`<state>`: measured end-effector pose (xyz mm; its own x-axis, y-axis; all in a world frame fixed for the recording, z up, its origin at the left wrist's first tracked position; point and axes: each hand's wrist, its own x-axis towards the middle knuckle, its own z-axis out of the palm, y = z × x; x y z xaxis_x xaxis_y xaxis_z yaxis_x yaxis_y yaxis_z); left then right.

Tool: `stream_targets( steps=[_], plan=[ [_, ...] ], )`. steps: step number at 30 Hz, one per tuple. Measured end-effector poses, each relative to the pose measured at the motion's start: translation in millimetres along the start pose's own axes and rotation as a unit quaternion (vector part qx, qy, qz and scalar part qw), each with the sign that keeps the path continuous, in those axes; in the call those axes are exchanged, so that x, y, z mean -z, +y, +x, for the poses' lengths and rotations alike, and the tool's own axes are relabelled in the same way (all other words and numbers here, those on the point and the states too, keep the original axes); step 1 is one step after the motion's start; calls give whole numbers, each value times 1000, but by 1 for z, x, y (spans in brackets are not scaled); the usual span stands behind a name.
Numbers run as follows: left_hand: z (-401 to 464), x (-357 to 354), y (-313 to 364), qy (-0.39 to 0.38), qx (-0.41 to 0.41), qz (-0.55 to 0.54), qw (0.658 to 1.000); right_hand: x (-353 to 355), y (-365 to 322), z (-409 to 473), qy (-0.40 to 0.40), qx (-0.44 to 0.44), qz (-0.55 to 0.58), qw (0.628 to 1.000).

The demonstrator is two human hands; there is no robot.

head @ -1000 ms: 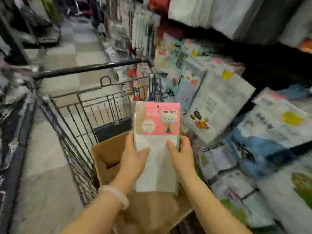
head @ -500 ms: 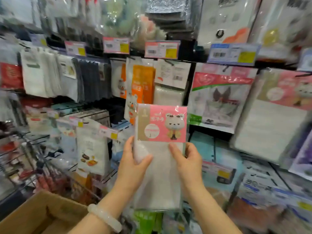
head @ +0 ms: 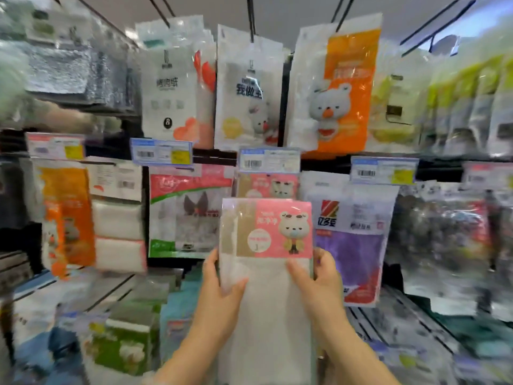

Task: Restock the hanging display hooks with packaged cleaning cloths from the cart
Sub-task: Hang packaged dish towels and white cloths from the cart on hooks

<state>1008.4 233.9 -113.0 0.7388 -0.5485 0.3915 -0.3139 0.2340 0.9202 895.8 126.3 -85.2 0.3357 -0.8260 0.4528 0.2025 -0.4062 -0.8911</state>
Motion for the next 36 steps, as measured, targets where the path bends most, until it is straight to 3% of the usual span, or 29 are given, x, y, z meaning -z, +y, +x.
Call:
stream_targets(
  steps=[8,16,19,27,31,34,36],
  plan=[
    [14,8,17,87,-55,115,988,-2,-7,39,-34,42,12,998],
    [49,33,36,88,-89,229,965,-31,-14,59,-23,7,164,986],
    [58,35,34,66,-87,246,963,-35,-11,61,-11,16,171,985],
    [62,26,26,36,-103,317,942,-38,-17,62,37,16,119,992],
    [66,23,27,17,-146,350,925,-35,-19,59,88,108,4,990],
    [67,22,24,6,-155,348,924,-34,-19,57,64,168,-39,983],
    [67,22,20,1,-162,344,925,-33,-19,58,25,156,-61,986]
  ],
)
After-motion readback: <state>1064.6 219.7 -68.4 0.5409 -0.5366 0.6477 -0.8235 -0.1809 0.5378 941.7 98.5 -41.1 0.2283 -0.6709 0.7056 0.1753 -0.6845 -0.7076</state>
